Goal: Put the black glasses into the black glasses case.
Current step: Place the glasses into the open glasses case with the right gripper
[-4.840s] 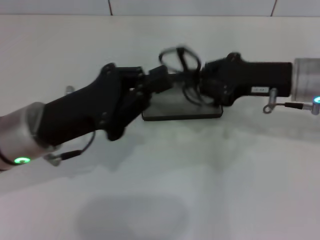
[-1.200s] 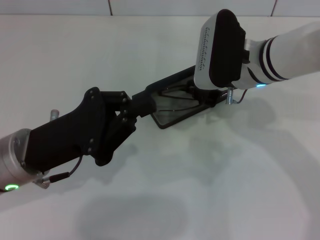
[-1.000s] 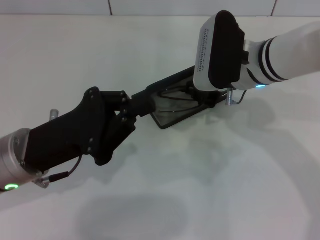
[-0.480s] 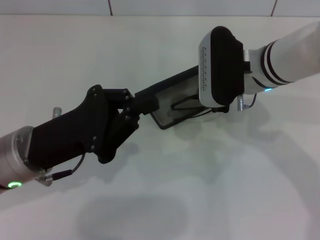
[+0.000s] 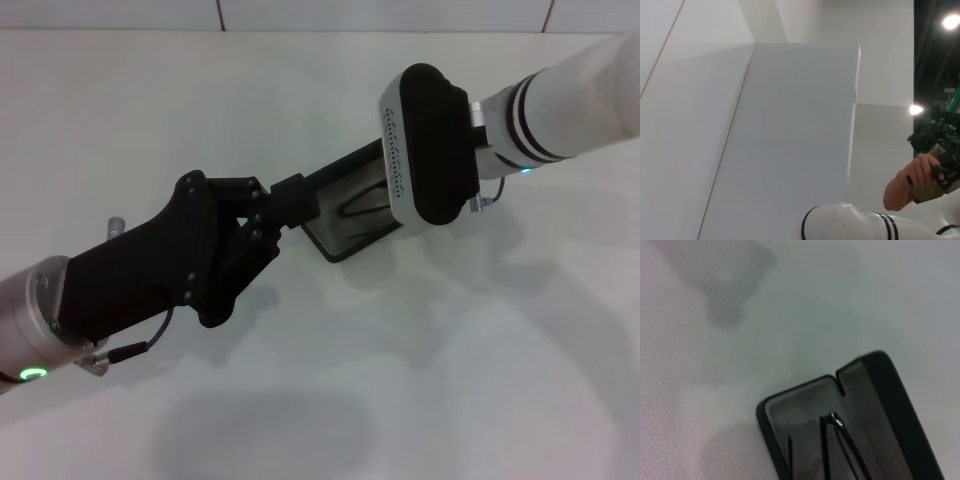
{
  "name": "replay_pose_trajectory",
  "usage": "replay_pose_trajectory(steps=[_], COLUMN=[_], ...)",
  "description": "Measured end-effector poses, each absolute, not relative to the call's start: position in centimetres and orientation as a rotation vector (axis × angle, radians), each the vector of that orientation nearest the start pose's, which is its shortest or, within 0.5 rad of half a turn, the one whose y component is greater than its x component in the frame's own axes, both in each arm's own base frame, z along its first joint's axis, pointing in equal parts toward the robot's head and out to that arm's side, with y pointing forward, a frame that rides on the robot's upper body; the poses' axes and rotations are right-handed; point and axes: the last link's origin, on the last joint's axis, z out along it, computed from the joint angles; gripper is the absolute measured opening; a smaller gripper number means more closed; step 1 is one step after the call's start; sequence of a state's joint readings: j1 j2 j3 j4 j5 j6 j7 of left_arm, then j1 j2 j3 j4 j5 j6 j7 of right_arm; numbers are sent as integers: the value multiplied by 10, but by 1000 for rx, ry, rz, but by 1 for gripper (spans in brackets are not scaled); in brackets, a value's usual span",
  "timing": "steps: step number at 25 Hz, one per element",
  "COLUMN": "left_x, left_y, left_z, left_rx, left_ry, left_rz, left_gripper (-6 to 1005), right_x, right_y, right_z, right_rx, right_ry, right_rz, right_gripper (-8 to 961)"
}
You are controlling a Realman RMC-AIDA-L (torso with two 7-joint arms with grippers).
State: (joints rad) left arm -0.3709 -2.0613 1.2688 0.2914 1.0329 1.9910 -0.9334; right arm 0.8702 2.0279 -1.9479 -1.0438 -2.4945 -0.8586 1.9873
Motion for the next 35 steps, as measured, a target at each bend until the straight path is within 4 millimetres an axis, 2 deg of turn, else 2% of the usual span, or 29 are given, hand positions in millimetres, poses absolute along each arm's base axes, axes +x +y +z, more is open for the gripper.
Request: replay_pose_trajectory(steps=[8, 14, 22, 35], left_x=[-233, -233, -233, -234], left_y=[235, 235, 236, 237], left_z=[-7, -8, -8, -9], left_rx=[-2415, -2411, -2406, -2411], left_ry=[-296, -295, -298, -301], left_rz=[-1720, -1719, -1714, -1704], left_gripper=[40, 40, 40, 40], right_x=[95, 99, 102, 108], right_y=[398, 397, 398, 398], right_z=[-107, -114, -119, -118], right_rx=[-2567, -2529, -2505, -2525], right_ry=[-781, -873, -898, -826], right_rz=[-547, -551, -545, -546], right_gripper=[206, 208, 211, 215])
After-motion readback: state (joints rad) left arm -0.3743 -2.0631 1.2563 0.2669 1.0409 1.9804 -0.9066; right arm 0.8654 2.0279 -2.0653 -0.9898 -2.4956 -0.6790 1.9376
